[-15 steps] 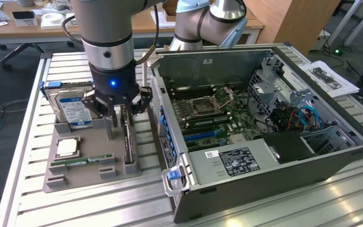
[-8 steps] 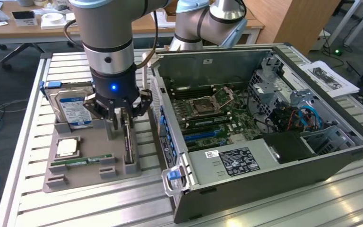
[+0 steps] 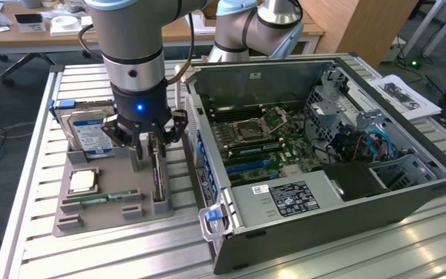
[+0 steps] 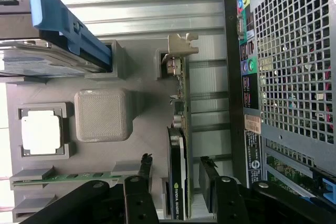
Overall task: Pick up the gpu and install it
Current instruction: 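Pick up the gpu and move the gpu toward the slot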
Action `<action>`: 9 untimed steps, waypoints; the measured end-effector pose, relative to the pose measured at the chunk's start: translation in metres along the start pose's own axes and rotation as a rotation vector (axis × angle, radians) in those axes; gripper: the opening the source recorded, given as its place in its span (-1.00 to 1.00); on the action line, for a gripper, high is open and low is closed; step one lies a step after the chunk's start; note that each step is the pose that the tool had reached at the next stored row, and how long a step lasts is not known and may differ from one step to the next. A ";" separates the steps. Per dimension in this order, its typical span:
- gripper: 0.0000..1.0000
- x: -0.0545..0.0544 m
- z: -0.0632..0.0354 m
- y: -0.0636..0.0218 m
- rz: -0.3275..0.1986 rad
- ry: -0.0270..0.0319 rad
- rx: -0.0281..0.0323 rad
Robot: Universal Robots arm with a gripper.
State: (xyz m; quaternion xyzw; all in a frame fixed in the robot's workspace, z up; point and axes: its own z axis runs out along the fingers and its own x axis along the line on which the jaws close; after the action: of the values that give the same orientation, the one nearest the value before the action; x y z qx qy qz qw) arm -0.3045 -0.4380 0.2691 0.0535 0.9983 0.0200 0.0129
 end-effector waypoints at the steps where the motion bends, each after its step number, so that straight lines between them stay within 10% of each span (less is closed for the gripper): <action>1: -0.03 0.000 0.0003 0.0000 0.000 0.0000 -0.0001; 9: -0.03 0.000 0.0102 -0.0014 0.000 0.0001 0.0000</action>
State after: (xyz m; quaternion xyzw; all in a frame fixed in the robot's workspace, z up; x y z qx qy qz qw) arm -0.3044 -0.4390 0.2588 0.0535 0.9983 0.0200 0.0129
